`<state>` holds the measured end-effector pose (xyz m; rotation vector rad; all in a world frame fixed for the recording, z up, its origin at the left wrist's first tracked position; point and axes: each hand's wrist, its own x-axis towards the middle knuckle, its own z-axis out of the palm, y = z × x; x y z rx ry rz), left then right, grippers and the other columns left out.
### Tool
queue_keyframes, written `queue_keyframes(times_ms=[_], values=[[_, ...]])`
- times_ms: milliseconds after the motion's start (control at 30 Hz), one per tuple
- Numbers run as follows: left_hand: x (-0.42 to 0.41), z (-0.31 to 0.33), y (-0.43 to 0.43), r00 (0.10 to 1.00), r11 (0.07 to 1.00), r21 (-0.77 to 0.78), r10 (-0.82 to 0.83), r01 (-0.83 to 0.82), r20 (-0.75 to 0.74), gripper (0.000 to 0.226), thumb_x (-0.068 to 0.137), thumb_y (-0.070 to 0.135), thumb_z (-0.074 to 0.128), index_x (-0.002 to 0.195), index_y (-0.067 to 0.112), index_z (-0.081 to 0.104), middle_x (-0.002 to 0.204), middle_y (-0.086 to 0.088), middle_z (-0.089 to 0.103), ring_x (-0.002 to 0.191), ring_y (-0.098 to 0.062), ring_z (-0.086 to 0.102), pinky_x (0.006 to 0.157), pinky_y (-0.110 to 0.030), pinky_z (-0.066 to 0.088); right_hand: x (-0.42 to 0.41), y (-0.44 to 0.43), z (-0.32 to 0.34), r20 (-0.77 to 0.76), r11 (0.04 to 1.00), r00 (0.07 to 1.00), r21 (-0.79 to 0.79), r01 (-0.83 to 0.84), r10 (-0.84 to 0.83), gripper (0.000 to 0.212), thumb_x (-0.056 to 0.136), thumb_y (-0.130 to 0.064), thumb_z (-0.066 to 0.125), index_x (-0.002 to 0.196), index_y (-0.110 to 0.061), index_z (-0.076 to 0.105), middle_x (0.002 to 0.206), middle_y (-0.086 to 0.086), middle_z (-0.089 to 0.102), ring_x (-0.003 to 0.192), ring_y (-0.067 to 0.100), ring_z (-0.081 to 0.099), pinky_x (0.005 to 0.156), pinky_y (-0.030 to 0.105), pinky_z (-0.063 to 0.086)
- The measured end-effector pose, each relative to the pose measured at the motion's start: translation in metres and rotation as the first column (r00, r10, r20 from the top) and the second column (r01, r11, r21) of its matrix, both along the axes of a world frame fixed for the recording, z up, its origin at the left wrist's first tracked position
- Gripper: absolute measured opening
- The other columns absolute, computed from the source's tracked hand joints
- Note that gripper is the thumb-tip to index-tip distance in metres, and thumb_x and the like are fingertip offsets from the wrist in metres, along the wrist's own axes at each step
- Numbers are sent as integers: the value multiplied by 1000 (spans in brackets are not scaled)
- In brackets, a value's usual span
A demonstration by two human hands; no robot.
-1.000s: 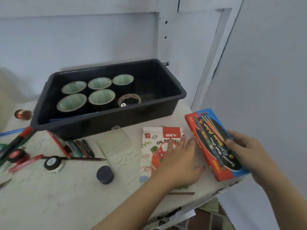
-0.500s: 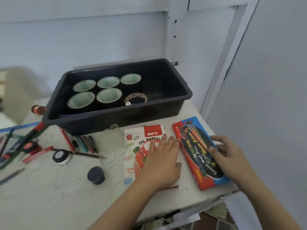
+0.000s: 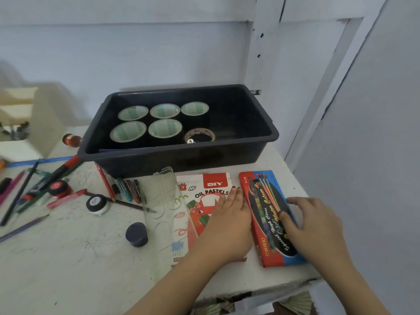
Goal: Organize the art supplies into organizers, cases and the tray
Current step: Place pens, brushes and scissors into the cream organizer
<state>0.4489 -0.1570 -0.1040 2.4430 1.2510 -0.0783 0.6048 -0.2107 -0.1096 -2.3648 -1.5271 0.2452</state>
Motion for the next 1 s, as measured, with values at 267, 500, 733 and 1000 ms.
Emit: queue_keyframes(times_ms=[267,500,733,1000], values=[[-49,17,0,920,983,36,155,-180,360,45,100,18,37,145,24,34,153,9,28,141,-6,15,101,-10,-1,-54,16,27,-157,942,964,293,-163,215,27,88,-26,59,114,-25,62,109,-8,60,98,13,51,89,39,44],[-147,9,5,683,880,-3,371,-475,629,33,95,16,49,121,36,57,114,31,51,106,20,40,90,3,27,-137,35,45,-267,859,828,298,-415,493,29,87,-27,58,109,-44,49,95,-31,51,89,-12,48,72,10,39],[-280,4,27,509,761,-14,447,-648,736,38,90,3,54,99,38,63,100,27,64,103,13,53,84,-3,38,-249,61,36,-379,828,739,322,-458,556,33,86,-23,63,107,-45,50,82,-21,61,86,-4,53,66,10,43],[-415,3,46,539,774,-68,499,-630,679,38,91,1,52,97,36,64,106,30,59,109,26,41,87,5,27,-373,85,17,-442,847,723,281,-451,531,30,85,-24,62,93,-51,50,95,-31,55,81,6,54,68,11,41]])
